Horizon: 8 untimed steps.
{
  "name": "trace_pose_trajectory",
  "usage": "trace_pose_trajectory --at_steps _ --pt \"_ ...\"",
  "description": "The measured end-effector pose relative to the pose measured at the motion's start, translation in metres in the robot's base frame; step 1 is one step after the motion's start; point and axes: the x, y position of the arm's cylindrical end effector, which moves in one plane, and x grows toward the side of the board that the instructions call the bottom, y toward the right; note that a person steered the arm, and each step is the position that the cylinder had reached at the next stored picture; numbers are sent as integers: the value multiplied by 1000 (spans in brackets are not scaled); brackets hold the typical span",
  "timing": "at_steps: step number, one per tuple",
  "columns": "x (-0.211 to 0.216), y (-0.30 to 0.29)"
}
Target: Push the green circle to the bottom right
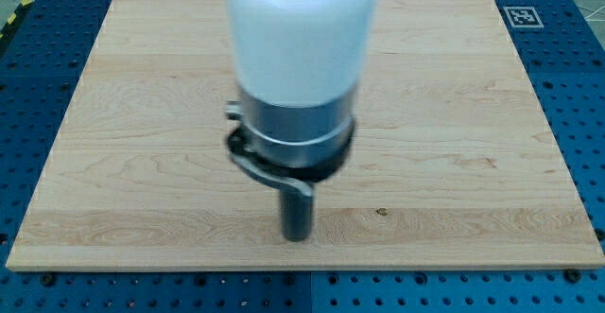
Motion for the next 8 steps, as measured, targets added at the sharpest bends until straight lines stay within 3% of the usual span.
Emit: trace_pose_trajectory --at_steps 2,5,8 --pt "-59 -49" --pt "-125 -50" --pt "-127 13"
